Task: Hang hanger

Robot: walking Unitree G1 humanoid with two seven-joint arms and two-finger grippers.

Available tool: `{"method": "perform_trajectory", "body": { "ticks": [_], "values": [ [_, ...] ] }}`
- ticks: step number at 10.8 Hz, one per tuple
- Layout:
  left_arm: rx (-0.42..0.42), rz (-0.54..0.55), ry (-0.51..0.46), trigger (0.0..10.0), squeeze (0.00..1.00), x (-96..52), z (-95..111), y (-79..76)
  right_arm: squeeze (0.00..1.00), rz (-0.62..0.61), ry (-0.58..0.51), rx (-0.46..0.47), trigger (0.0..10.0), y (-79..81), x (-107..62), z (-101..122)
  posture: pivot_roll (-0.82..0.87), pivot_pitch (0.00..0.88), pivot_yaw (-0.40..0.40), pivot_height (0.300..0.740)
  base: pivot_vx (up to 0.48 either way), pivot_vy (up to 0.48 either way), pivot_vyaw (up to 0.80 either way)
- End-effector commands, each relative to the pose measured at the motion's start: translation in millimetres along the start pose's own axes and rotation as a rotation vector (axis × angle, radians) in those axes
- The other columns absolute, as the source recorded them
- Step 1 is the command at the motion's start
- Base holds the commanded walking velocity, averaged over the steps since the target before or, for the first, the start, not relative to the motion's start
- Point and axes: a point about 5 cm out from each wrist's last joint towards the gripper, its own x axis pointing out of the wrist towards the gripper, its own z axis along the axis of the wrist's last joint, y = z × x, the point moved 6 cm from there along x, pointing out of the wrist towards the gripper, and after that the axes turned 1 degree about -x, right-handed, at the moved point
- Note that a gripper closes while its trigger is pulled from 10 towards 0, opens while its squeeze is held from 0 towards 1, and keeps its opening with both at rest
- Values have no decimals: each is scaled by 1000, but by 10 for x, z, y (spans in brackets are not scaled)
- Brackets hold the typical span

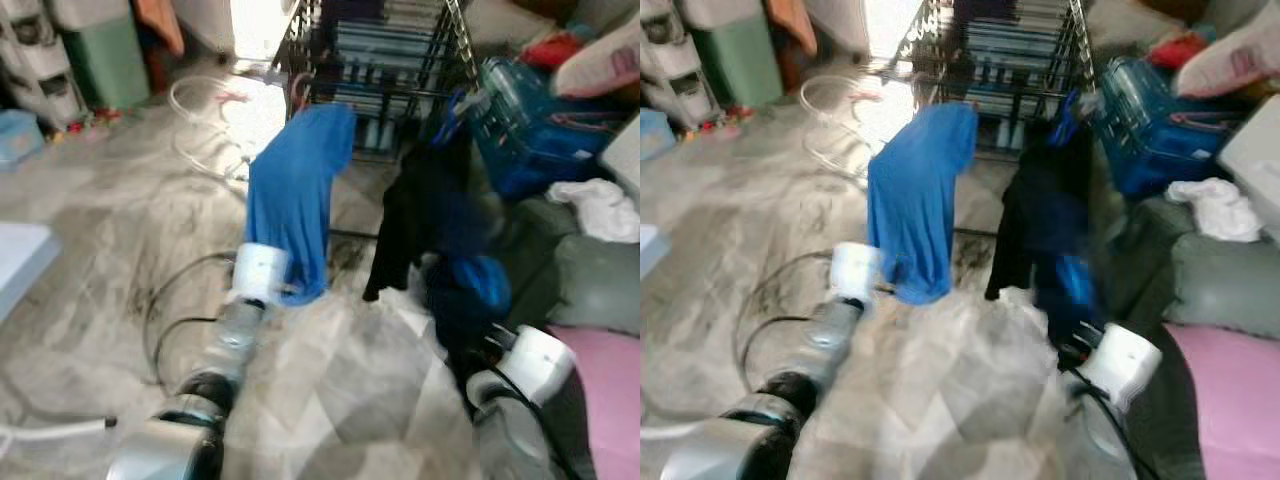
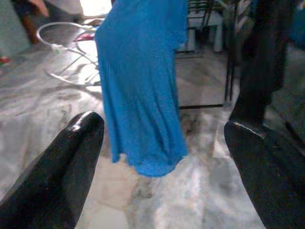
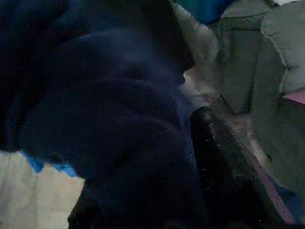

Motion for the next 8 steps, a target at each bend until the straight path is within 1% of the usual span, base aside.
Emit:
{"method": "perform_trajectory", "body": {
  "ticks": [1, 3, 5, 8],
  "values": [
    [3, -67, -13, 10000, 0, 27, 69, -255, 0, -45, -46, 11, 10000, -125, -8, 112, 8, 14, -57, 740, 379, 292, 0],
    [11, -73, -10, 10000, 0, 24, 60, -266, 0, -59, -50, 26, 10000, -128, 6, 130, 3, 13, -52, 740, 379, 296, 0],
    [8, -78, -3, 10000, 0, 17, 39, -284, 0, -61, -46, 23, 10000, -136, -6, 116, -1, 14, -55, 740, 377, 296, -584],
    [18, -95, 11, 10000, 0, -6, -14, -341, 0, -80, -47, 18, 10000, -199, -18, 121, -11, 15, -50, 740, 375, 296, -504]
  ]
}}
